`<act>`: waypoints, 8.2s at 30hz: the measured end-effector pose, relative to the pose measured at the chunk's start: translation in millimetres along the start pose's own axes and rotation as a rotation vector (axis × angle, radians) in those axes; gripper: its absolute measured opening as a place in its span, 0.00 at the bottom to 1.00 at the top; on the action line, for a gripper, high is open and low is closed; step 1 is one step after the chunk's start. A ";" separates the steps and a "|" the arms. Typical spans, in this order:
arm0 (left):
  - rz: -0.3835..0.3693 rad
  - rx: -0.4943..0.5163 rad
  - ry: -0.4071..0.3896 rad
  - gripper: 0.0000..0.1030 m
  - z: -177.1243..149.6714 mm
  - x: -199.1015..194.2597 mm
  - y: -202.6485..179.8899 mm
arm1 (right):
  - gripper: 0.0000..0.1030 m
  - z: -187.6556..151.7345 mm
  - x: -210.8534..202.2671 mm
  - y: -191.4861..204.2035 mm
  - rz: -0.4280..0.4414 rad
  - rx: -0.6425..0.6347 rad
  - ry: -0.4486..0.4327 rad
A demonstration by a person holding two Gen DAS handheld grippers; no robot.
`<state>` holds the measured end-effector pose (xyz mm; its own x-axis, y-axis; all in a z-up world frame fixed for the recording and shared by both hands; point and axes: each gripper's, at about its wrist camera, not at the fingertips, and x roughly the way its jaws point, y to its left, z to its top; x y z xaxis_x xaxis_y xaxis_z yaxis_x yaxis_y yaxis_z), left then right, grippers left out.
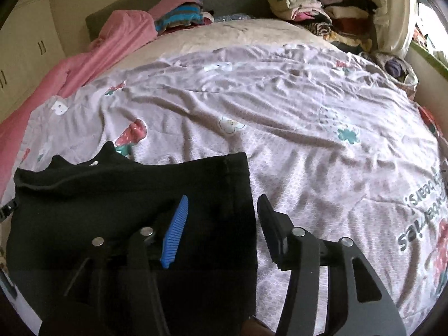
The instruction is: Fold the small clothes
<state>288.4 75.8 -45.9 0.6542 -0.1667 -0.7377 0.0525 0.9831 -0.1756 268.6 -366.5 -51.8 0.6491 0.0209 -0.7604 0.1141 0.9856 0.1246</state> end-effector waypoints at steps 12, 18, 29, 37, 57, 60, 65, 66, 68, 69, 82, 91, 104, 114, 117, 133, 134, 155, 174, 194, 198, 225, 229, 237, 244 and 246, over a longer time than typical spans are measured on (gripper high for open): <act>-0.036 0.004 -0.155 0.03 13.4 -51.5 4.5 | 0.06 10.4 -50.9 3.4 0.040 0.008 -0.188; 0.015 0.016 -0.130 0.03 12.4 -35.2 8.1 | 0.06 22.8 -39.7 7.3 0.022 0.001 -0.191; 0.051 0.043 -0.056 0.04 -0.7 -13.6 9.9 | 0.07 5.5 -8.6 5.8 -0.050 0.023 -0.106; 0.080 0.075 -0.039 0.18 -8.8 -23.9 5.6 | 0.31 -9.0 -30.2 7.1 -0.042 0.021 -0.105; 0.003 0.123 0.002 0.46 -52.5 -61.4 -37.2 | 0.49 -75.6 -91.0 65.9 0.116 -0.178 -0.077; 0.009 0.143 0.033 0.51 -60.6 -59.0 -42.2 | 0.50 -81.4 -92.0 71.2 0.131 -0.192 -0.063; 0.011 0.127 0.062 0.55 -73.1 -60.1 -39.3 | 0.55 -93.3 -86.0 75.4 0.138 -0.194 -0.011; 0.005 0.118 0.066 0.55 -74.3 -60.3 -37.3 | 0.56 -95.0 -84.7 74.7 0.134 -0.192 -0.004; -0.002 0.107 0.068 0.55 -78.8 -62.1 -35.3 | 0.59 -98.9 -82.9 71.9 0.131 -0.178 0.010; -0.002 0.106 0.069 0.55 -80.7 -62.5 -35.2 | 0.60 -100.7 -81.8 70.1 0.127 -0.170 0.019; 0.018 0.107 0.079 0.58 -97.5 -69.9 -34.2 | 0.62 -121.2 -83.8 60.4 0.117 -0.140 0.034; 0.037 0.105 0.083 0.61 -105.1 -76.2 -32.5 | 0.71 -125.2 -87.2 60.8 0.126 -0.124 0.037; 0.033 0.062 0.103 0.68 -113.6 -86.9 -21.2 | 0.82 -130.9 -95.0 64.9 0.128 -0.132 0.038; 0.040 0.052 0.104 0.75 -115.3 -97.6 -15.7 | 0.92 -132.8 -103.1 71.0 0.127 -0.138 0.032; 0.047 0.048 0.097 0.87 -114.9 -103.7 -11.8 | 0.93 -133.4 -107.5 75.9 0.127 -0.153 0.022; 0.090 -0.021 0.052 0.91 -109.9 -124.3 20.9 | 0.96 -134.0 -124.4 134.4 0.183 -0.273 -0.018; 0.096 -0.024 0.048 0.91 -109.6 -125.4 22.8 | 0.96 -134.1 -124.4 139.3 0.187 -0.283 -0.020; 0.175 -0.069 0.010 0.91 -85.1 -132.5 58.8 | 0.96 -137.1 -116.1 249.4 0.247 -0.546 -0.071; 0.201 -0.021 0.027 0.91 -53.0 -105.4 57.3 | 0.96 -155.5 -82.6 311.9 0.204 -0.730 -0.084; 0.171 0.020 0.085 0.91 -6.0 -50.9 39.8 | 0.96 -152.2 -33.3 340.8 0.058 -0.877 -0.127; 0.152 -0.001 0.105 0.91 2.4 -40.0 41.5 | 0.96 -146.8 -27.2 345.8 0.054 -0.899 -0.138; -0.129 -0.177 0.215 0.70 18.8 2.3 14.0 | 0.14 -133.1 -96.2 289.7 0.221 -0.672 -0.342; -0.171 -0.160 0.201 0.22 20.9 -5.2 -3.7 | 0.09 -134.5 -104.1 282.0 0.220 -0.650 -0.357; -0.160 -0.073 0.112 0.10 32.1 -40.1 -42.4 | 0.08 -136.0 -122.4 263.2 0.200 -0.604 -0.402; -0.155 -0.026 0.078 0.10 39.6 -59.5 -70.2 | 0.07 -132.3 -138.9 243.1 0.191 -0.552 -0.419; -0.153 -0.015 0.072 0.10 40.9 -64.2 -76.9 | 0.07 -130.6 -143.5 237.8 0.189 -0.540 -0.425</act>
<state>273.2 14.0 41.6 0.5839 -0.3202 -0.7460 0.1361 0.9445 -0.2988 104.4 -113.2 3.7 0.8704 0.2410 -0.4293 -0.3466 0.9192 -0.1869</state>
